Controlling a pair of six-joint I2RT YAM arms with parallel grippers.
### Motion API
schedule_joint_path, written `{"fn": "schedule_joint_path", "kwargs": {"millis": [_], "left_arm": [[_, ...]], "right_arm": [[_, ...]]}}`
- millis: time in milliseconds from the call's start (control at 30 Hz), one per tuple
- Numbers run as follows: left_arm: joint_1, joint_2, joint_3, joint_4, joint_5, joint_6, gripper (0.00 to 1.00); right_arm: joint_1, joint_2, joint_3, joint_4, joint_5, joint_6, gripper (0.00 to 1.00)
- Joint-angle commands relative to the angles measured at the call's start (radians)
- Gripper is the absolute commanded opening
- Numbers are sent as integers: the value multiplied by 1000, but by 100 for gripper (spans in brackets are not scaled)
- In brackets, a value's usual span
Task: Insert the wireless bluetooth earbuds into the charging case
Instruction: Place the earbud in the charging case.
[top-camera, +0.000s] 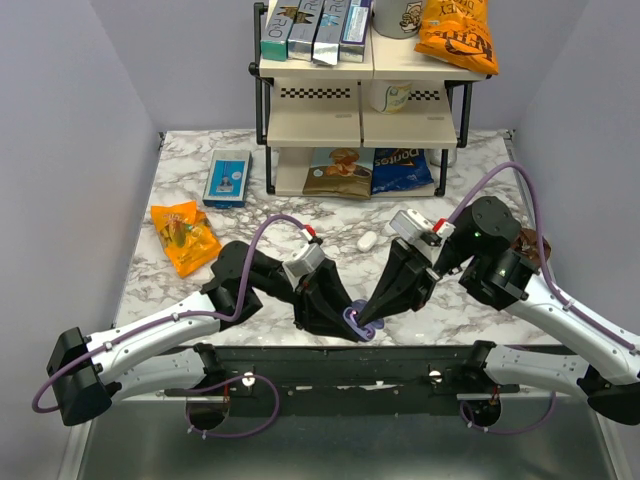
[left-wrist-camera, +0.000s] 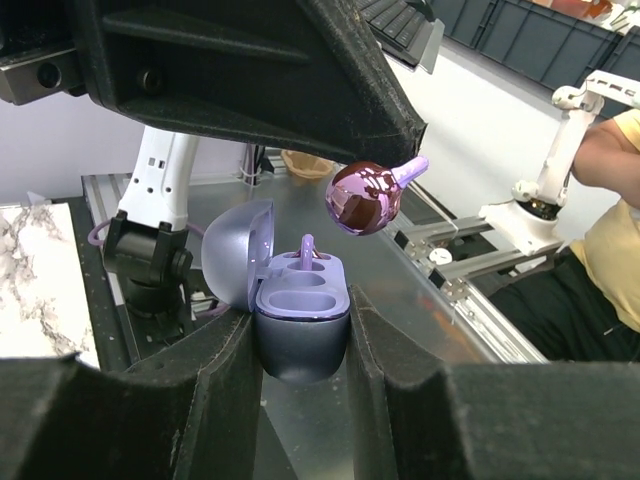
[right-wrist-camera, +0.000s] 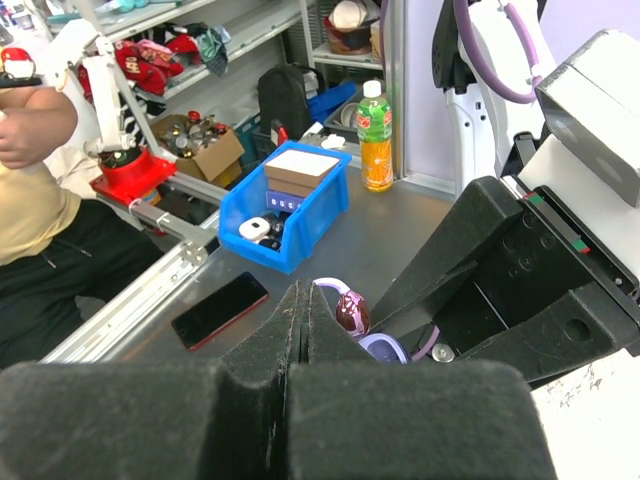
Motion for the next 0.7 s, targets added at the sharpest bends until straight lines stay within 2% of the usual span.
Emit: {"fn": "schedule_joint_path", "kwargs": {"millis": [0,667], "left_arm": [[-6,-14,27,15,-13,32,0],[-27,-32,36,45,-43,29,0]], "right_arm": [[3,-3,-2,-32,1,-24,1],[4,8,-23,-54,16,-41,1]]}}
